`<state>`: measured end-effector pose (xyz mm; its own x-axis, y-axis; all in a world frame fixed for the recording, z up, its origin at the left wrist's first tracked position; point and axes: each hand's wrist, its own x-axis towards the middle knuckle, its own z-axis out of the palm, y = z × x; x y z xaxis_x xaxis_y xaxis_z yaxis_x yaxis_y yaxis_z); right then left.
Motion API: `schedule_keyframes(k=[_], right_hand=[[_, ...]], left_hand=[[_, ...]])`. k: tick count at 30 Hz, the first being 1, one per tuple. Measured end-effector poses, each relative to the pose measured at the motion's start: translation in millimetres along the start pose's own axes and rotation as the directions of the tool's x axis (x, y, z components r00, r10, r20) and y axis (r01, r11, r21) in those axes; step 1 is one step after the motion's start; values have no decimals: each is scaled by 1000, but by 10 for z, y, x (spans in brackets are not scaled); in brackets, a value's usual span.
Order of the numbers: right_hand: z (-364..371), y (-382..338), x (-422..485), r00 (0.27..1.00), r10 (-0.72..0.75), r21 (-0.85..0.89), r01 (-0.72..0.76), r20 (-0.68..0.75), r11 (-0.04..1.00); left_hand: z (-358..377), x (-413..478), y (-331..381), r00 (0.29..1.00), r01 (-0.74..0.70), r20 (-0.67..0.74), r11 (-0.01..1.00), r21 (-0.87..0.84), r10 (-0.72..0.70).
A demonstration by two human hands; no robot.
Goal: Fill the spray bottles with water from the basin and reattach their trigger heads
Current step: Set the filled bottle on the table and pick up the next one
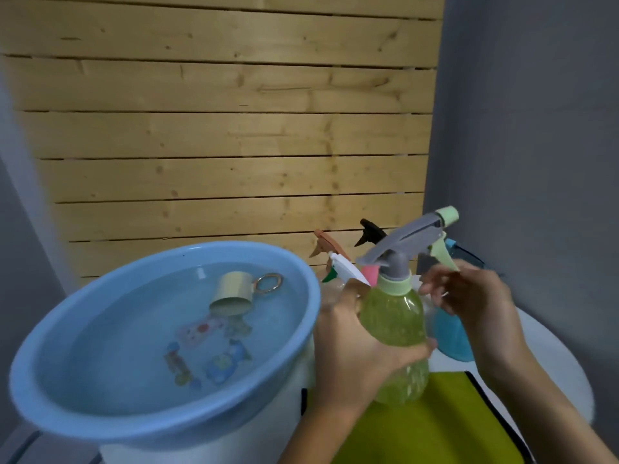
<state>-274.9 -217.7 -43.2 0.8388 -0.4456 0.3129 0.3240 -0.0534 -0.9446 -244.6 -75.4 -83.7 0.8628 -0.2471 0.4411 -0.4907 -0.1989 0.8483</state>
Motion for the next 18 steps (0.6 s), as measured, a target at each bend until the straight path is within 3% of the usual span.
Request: schedule_keyframes(k=[7, 10, 15, 18], right_hand=[[-129, 122, -208, 992, -123, -196, 114, -37, 974], [-168, 186, -275, 974, -224, -372, 191, -46, 908], [-229, 343, -256, 987, -147, -548, 90, -60, 831], [-229, 373, -280, 960, -226, -580, 90, -167, 809]], left_hand=[[347, -73, -257, 999, -5, 40, 998, 58, 2], [485, -77, -282, 998, -4, 55, 998, 70, 0], [675, -111, -369, 995, 77, 47, 989, 124, -83], [744, -155, -379, 996, 80, 41, 991, 112, -85]])
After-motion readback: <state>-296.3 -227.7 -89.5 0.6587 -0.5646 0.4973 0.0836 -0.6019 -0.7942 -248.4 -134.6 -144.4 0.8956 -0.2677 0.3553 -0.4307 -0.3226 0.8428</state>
